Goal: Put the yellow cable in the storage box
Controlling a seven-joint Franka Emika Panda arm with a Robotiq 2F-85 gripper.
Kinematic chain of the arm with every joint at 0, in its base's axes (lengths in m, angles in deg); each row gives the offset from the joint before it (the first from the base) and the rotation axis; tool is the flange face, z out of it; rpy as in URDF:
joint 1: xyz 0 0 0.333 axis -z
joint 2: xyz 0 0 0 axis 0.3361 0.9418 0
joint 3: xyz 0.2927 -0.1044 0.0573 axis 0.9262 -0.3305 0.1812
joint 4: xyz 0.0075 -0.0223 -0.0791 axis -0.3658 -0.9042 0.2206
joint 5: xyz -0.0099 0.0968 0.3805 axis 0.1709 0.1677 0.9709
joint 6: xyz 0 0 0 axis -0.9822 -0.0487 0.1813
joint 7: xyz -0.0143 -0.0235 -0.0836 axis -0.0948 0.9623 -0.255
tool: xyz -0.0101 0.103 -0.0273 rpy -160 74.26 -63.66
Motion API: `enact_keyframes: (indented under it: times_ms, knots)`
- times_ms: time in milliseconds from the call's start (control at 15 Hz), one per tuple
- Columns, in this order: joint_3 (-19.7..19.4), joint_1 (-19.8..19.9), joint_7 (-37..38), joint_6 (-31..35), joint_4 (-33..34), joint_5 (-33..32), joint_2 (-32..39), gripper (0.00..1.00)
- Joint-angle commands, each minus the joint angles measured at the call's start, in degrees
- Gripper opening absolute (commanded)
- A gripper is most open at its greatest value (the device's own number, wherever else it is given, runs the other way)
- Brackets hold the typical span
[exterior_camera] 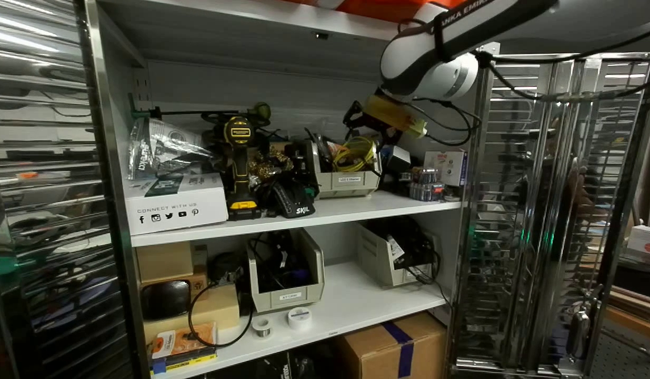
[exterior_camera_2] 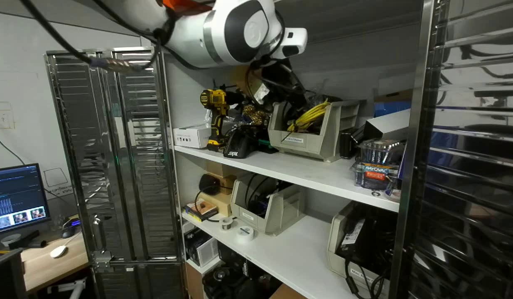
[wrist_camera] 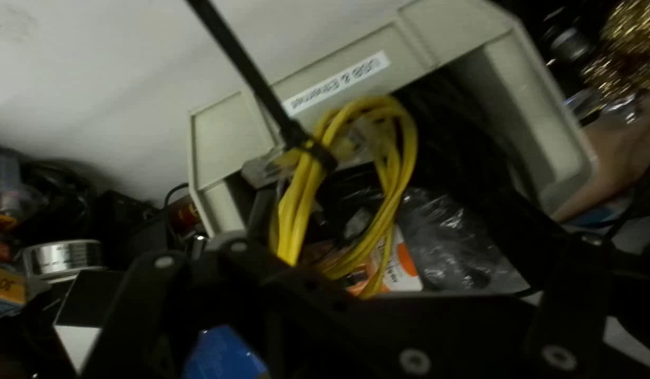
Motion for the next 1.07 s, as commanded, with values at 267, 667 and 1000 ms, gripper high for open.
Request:
enact_keyframes:
  times_ms: [267, 667, 1000]
  knots:
    - [1.3, -1.5, -28.0, -11.3, -26.2, 16.1, -24.0, 1.0]
    - [-2.1, 0.0, -34.8, -38.0, -34.9, 5.6, -38.0, 1.0]
    - [-4.5, 0.2, -35.8, -43.7, -34.7, 2.2, -40.4, 1.0]
